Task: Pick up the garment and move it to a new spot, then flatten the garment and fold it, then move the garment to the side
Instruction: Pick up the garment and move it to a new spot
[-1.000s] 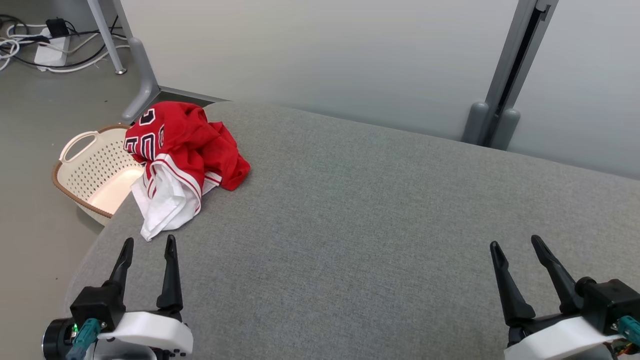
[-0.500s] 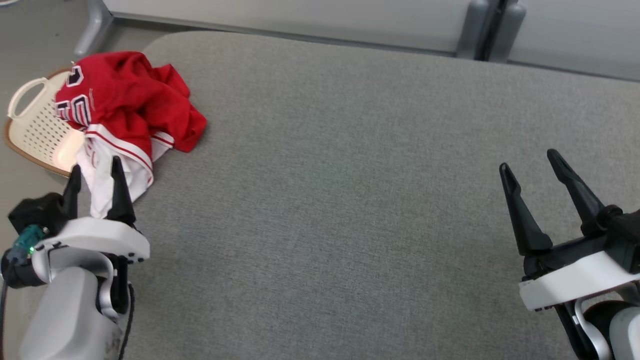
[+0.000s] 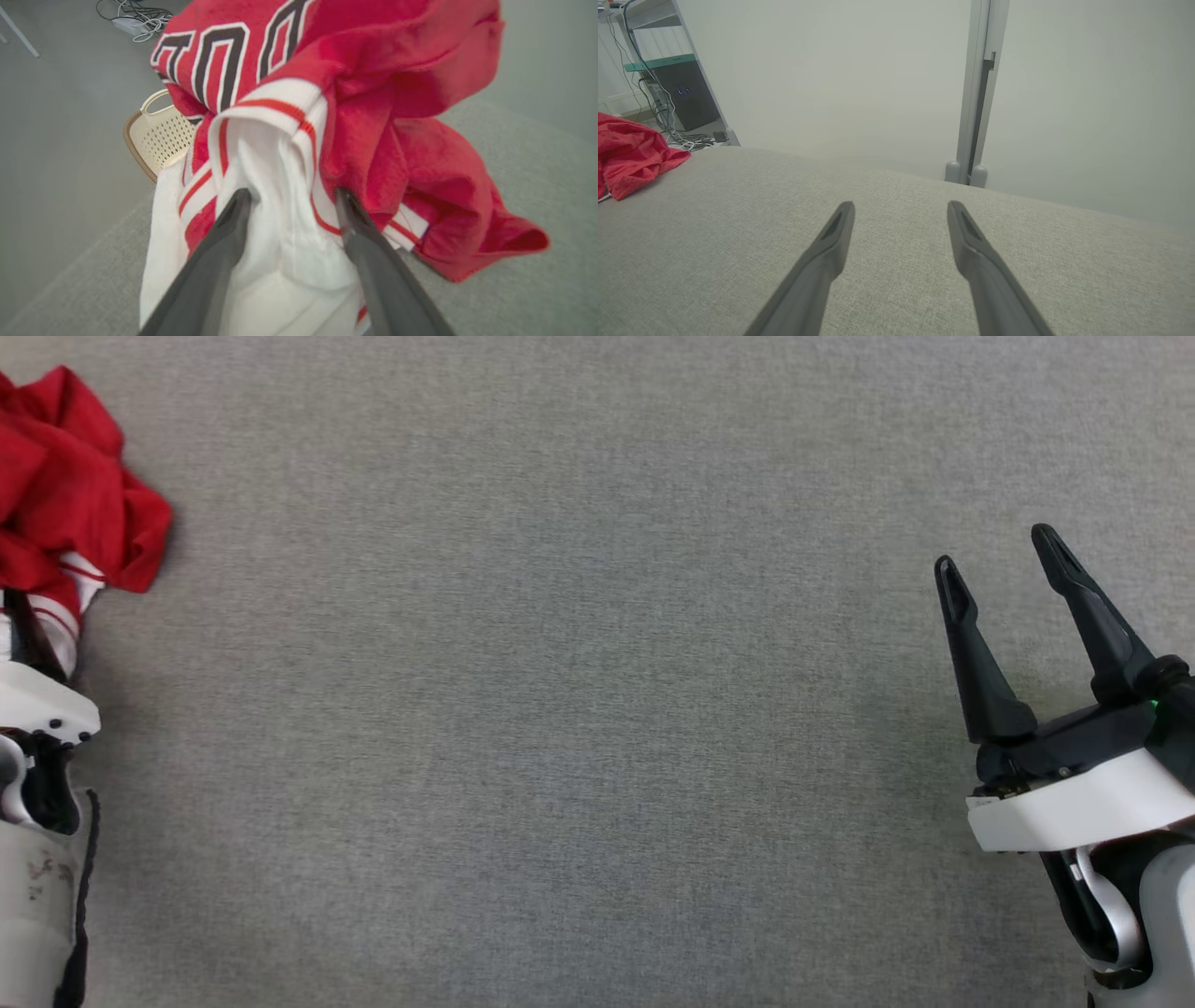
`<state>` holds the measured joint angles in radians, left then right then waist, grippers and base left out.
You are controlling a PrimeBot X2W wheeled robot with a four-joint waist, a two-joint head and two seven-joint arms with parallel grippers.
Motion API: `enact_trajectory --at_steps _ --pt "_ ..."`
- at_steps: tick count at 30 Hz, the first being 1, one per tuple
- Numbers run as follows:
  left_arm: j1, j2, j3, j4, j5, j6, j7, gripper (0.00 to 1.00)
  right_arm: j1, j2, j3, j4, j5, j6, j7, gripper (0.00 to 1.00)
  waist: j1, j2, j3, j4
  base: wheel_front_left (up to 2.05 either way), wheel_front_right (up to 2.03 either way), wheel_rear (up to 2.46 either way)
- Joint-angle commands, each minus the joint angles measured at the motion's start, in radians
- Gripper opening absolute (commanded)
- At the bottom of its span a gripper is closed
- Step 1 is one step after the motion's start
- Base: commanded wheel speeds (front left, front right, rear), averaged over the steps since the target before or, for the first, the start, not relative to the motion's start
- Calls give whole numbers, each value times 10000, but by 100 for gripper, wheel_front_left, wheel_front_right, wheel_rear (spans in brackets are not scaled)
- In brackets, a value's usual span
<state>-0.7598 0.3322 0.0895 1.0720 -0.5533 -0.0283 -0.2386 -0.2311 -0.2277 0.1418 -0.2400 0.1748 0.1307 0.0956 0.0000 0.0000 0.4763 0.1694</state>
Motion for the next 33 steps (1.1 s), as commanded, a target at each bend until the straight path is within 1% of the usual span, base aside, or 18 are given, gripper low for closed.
enact_trajectory --at_steps 1,2,3,6,9,14,19,23,26,29,31,33 --pt "-295 220 80 192 -55 -108 -75 32 -186 -20 -7 54 -30 0 -154 100 0 0 398 -402 0 0 0" --pt "-388 327 112 306 -79 -172 -110 0 -235 0 7 103 -27 0 -232 100 0 0 432 -465 0 0 0" --pt "-450 404 116 380 -48 -225 -152 0 -259 13 19 156 -30 0 -315 100 0 0 453 -517 0 0 0" --pt "-475 472 176 201 115 -197 -245 0 -297 79 -17 341 -45 0 -575 100 0 0 395 -630 0 0 0" --pt "-91 579 489 -818 366 -59 -272 0 -294 165 7 555 31 0 -849 100 0 0 235 -743 0 0 0" --pt "1109 228 1077 -2944 1054 130 -258 0 -218 234 143 1089 174 0 -1259 100 0 0 -276 -965 0 0 0" --pt "2506 -316 1186 -4877 1822 189 -260 0 -8 338 303 1653 325 0 -1629 100 0 0 -934 -1129 0 0 0" --pt "3422 -812 923 -6261 2229 178 -261 0 147 419 462 2074 460 0 -1846 100 0 0 -1457 -1268 0 0 0" --pt "4121 -1013 566 -7179 2504 192 -224 0 286 498 603 2324 552 0 -1980 100 0 0 -1834 -1448 0 0 0" --pt "4826 -1306 120 -8221 2788 312 48 0 442 564 710 2528 659 0 -2114 100 0 0 -2208 -1715 0 0 0" --pt "5309 -1571 -230 -8870 2878 316 291 0 555 631 761 2651 673 0 -2128 100 0 0 -2418 -1922 0 0 0" --pt "5665 -1786 -628 -9347 2984 225 522 0 615 674 755 2706 709 0 -2176 100 0 0 -2547 -2154 0 0 0"
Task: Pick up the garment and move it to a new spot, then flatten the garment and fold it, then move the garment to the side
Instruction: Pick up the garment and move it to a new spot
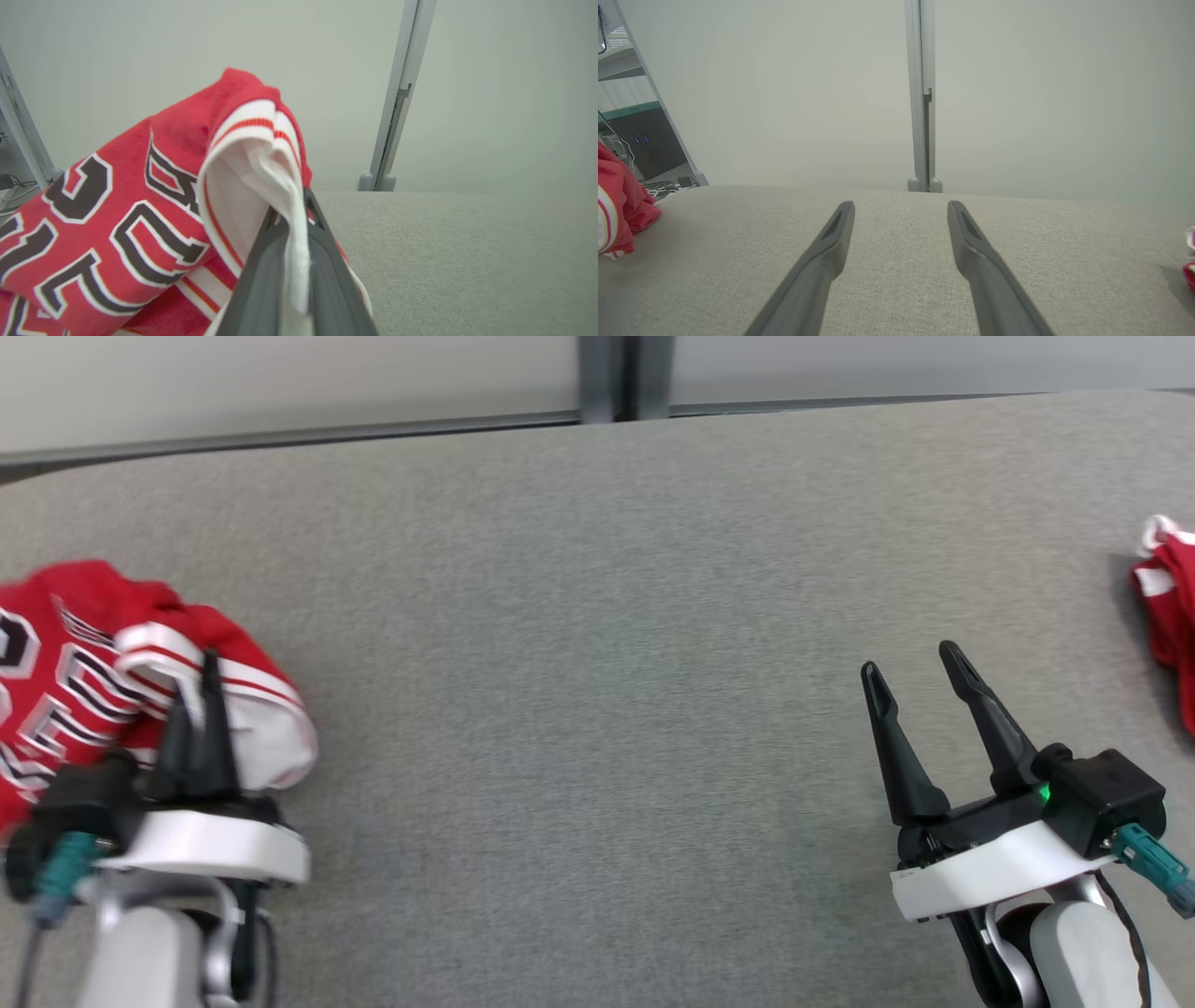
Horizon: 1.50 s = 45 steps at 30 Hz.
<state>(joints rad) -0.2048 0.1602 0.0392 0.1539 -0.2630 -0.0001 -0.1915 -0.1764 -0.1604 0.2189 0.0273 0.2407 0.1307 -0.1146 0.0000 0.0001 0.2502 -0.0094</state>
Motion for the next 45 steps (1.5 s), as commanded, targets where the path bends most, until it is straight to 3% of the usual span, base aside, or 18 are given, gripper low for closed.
enact_trajectory --at_steps 1,8,17,23,24,25,33,45 --pt "270 -185 -394 -349 151 -91 195 0 109 19 -21 55 77 0 -85 100 0 -1 -333 -472 0 0 0" --pt "510 -681 -1784 -591 184 -562 689 0 261 131 34 160 193 0 -116 100 0 -1 -404 -1207 0 0 0" --pt "-1156 -978 -4250 -76 389 -1110 962 0 167 266 45 280 292 0 -219 100 0 -1 136 -2258 0 0 0" --pt "-2110 -1029 -5288 968 437 -1230 1179 0 25 399 104 422 375 0 -459 100 0 -1 749 -2732 0 0 0" --pt "-2193 -1032 -5399 1127 411 -1239 1228 8 -14 407 105 455 356 0 -487 100 0 -1 833 -2766 0 0 0" --pt "-2252 -1025 -5494 1279 435 -1234 1252 100 -51 419 101 483 332 0 -526 100 0 -1 904 -2785 0 0 0" --pt "-2063 -871 -5717 1440 302 -1178 612 100 -113 384 57 743 297 0 -644 100 0 -1 845 -2397 0 0 0" --pt "-826 -545 -3892 309 -250 488 -581 100 363 6 -343 452 189 0 -156 100 0 -1 -244 -836 0 0 0"
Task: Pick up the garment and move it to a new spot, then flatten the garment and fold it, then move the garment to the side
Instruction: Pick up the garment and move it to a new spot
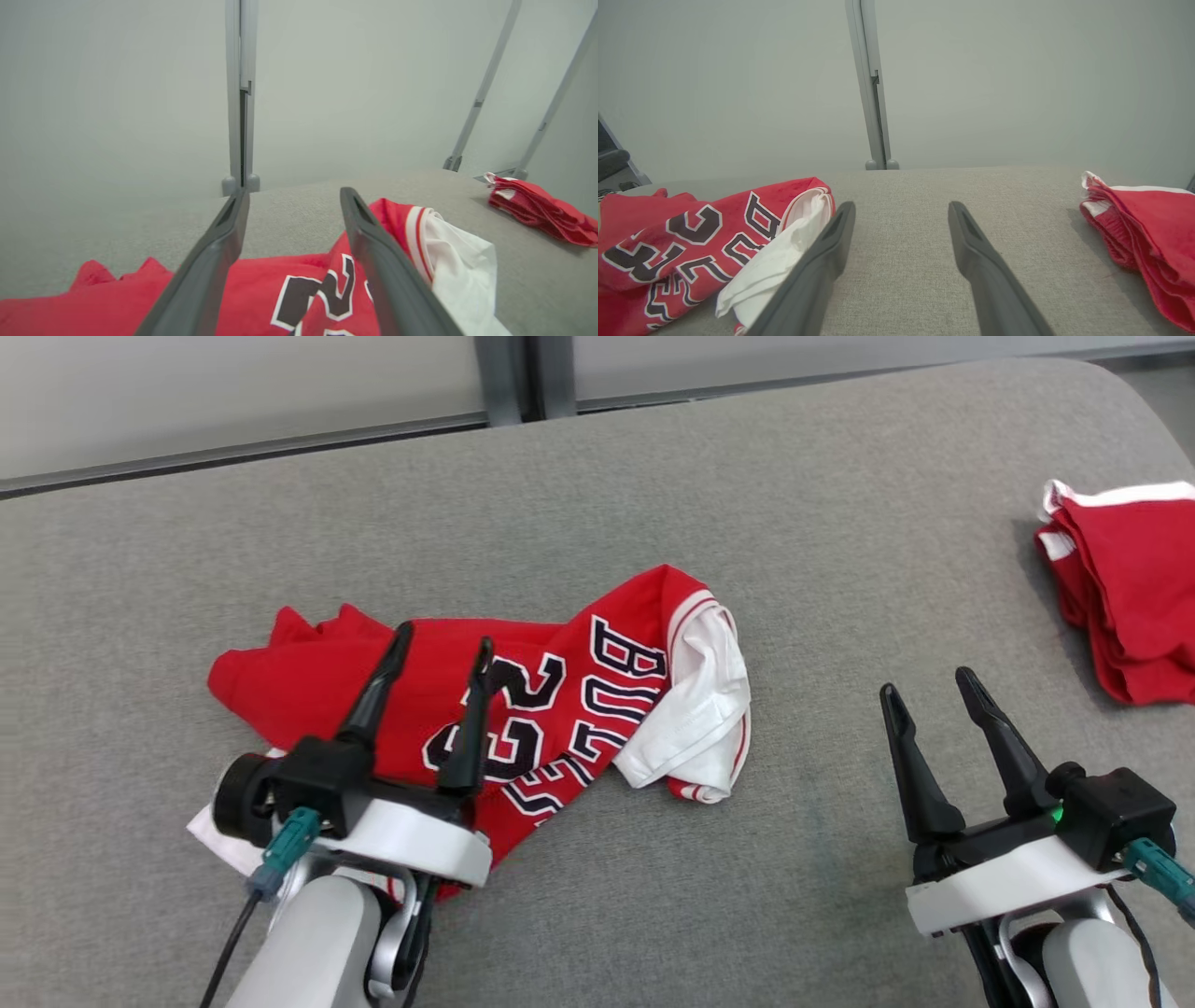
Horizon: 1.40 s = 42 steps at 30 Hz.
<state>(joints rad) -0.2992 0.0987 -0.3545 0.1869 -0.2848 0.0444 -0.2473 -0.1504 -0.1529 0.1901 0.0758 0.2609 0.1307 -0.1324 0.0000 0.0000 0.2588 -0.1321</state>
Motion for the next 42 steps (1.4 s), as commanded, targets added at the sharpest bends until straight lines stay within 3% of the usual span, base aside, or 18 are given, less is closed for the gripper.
enact_trajectory --at_steps 1,8,13,17,28,42 --pt "228 116 219 -57 -67 149 -70 100 171 -82 -122 -57 -38 0 119 100 0 0 -434 518 0 0 0" --pt "1011 470 1327 -343 -266 778 -157 100 558 -134 -226 -374 -66 0 490 100 0 0 -958 1120 0 0 0" --pt "1887 861 1861 -605 -337 951 -171 100 975 -177 -375 -574 -75 0 719 100 0 0 -1428 1417 0 0 0" --pt "2565 1129 1773 -805 -318 834 -55 100 1429 -215 -507 -756 -112 0 897 100 0 0 -1799 1579 0 0 0" --pt "3603 1184 1586 -1361 -504 924 244 100 2308 -87 -684 -1150 -189 0 1205 100 0 0 -2349 1581 0 0 0" --pt "3832 1163 1408 -1665 -558 1059 467 100 2578 -20 -758 -1471 -206 0 1483 100 0 0 -2557 1662 0 0 0"
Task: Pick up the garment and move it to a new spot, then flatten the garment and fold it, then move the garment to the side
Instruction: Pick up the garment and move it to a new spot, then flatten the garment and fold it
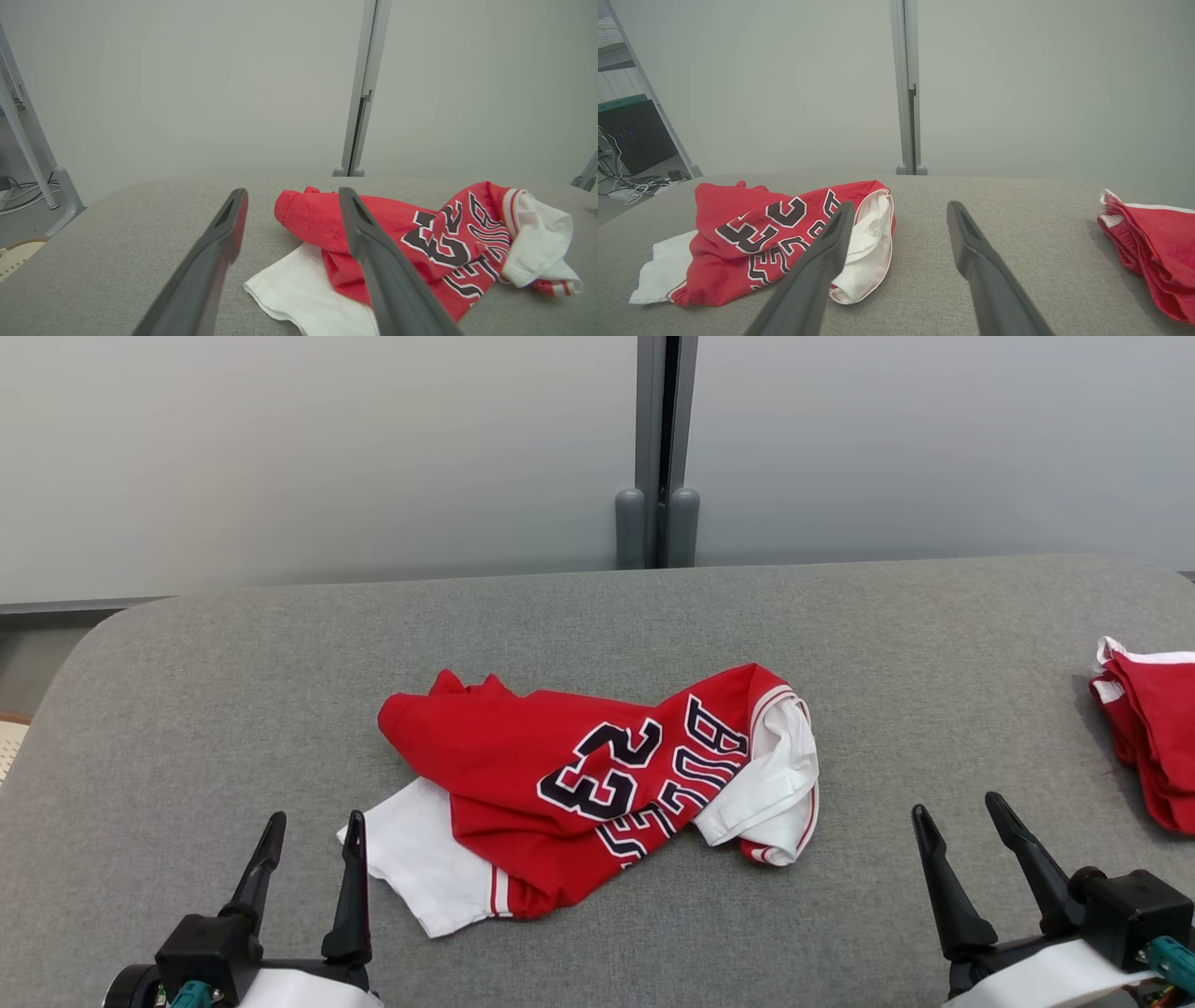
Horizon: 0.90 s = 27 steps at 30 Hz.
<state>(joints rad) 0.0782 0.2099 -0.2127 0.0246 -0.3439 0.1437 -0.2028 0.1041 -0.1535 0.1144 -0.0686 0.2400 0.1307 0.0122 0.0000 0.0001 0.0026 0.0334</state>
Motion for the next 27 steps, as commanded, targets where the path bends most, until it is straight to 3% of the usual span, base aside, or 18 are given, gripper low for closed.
enact_trajectory --at_steps 1,19,27 --pt "58 53 -17 -57 25 68 44 100 19 -12 13 -34 20 0 34 100 0 -1 10 8 0 0 0" --pt "-350 63 -268 -234 73 78 129 100 -205 -62 220 20 3 0 56 100 0 -1 287 289 0 0 0" --pt "-1521 -197 -669 109 85 -373 -72 100 -1013 -343 1721 521 128 0 225 100 0 -1 1042 1464 0 0 0"
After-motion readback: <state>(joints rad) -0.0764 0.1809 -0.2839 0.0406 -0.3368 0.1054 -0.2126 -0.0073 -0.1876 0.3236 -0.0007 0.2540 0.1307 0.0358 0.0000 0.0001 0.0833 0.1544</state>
